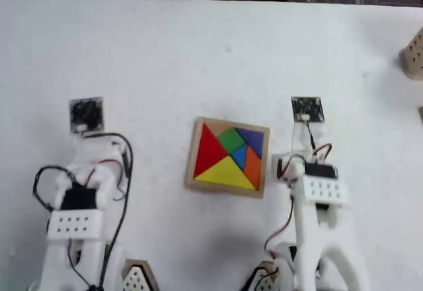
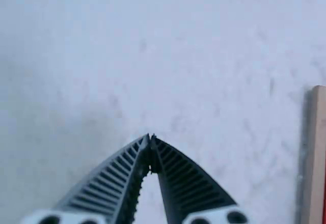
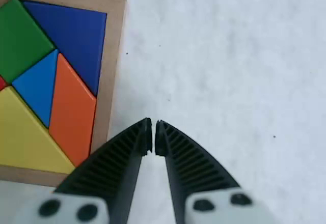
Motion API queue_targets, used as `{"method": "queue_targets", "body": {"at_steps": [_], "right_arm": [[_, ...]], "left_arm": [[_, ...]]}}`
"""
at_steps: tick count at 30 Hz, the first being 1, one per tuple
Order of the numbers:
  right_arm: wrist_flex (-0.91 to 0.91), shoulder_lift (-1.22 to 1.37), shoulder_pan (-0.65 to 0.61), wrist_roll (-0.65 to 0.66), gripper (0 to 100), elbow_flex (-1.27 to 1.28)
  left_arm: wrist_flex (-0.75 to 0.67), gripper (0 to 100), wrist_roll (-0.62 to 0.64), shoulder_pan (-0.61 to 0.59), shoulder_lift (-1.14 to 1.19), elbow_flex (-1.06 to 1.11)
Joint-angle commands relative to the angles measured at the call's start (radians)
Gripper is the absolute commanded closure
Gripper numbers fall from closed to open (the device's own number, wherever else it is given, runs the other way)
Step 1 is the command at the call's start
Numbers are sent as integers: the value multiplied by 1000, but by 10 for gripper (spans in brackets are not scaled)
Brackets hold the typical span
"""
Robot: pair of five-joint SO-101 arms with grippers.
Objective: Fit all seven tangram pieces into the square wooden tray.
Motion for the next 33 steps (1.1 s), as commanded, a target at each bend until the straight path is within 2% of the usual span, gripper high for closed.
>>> {"method": "queue_targets", "body": {"at_steps": [1, 10, 13, 17, 19, 25, 31, 33], "right_arm": [[-13, -222, -5, 8, 978, 95], [8, -748, -10, 8, 977, 446], [94, -918, -35, 8, 977, 511], [328, -1116, -84, 8, 977, 516], [392, -1109, -113, 8, 977, 516], [410, -1078, -120, 8, 980, 516], [479, -1078, -124, 8, 980, 516], [479, -1078, -124, 8, 980, 516]], "left_arm": [[3, 973, -9, -65, -90, 61], [9, 973, -11, -74, -283, 239], [34, 973, -11, -73, -341, 273], [83, 973, -9, -73, -433, 296], [141, 973, -9, -71, -478, 296], [364, 973, -9, -13, -611, 296], [617, 975, -8, -18, -722, 293], [624, 975, -6, -18, -746, 293]]}}
